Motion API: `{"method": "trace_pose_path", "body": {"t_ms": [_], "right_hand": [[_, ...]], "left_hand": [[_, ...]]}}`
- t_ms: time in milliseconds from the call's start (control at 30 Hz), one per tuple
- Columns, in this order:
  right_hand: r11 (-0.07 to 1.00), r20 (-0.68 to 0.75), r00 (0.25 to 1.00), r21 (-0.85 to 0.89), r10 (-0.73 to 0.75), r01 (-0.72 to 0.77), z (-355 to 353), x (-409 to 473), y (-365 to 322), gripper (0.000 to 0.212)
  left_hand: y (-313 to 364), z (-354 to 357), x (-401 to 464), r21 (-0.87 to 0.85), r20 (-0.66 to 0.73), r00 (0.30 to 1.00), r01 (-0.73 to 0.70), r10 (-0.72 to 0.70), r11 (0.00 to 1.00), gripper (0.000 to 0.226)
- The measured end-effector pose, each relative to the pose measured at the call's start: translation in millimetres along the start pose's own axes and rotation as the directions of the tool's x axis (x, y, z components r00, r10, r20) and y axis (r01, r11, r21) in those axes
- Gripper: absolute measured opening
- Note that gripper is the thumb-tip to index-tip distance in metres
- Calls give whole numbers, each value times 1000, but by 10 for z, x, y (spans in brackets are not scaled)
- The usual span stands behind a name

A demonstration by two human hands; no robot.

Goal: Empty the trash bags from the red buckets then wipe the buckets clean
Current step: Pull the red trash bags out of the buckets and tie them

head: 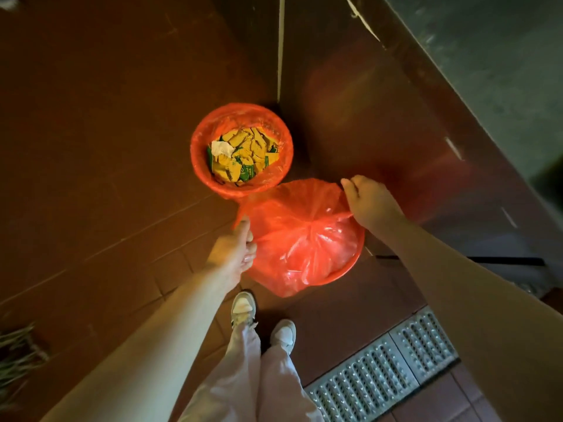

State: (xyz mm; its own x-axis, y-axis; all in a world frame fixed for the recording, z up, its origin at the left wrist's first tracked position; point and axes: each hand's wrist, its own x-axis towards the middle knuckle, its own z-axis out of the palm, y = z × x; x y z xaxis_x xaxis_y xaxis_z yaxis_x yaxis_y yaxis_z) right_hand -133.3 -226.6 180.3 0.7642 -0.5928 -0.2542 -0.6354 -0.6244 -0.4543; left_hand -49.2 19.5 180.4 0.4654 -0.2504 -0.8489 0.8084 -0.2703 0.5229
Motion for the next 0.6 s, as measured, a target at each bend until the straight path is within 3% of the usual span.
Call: {"method": "trace_pose_path", "body": {"t_ms": [133,333,467,600], "right_hand": [[986,33,999,-157,-41,45,-59,-127,178,36],[997,72,997,-74,19,-14,101,-372,28,36],[999,86,995,-18,-47,49,94,-401,-364,33],[989,165,982,131,-92,71,167,-382,-753,26]], "left_hand": [[-136,-300,-83,-37,-122,989,77,-81,996,44],[-226,-556,-157,-74,-215,970,104,-117,992,42],[-223,-740,-167,18,-221,975,17,-12,1000,45],[-119,-870,-211,174,-145,972,-158,184,972,40]]}}
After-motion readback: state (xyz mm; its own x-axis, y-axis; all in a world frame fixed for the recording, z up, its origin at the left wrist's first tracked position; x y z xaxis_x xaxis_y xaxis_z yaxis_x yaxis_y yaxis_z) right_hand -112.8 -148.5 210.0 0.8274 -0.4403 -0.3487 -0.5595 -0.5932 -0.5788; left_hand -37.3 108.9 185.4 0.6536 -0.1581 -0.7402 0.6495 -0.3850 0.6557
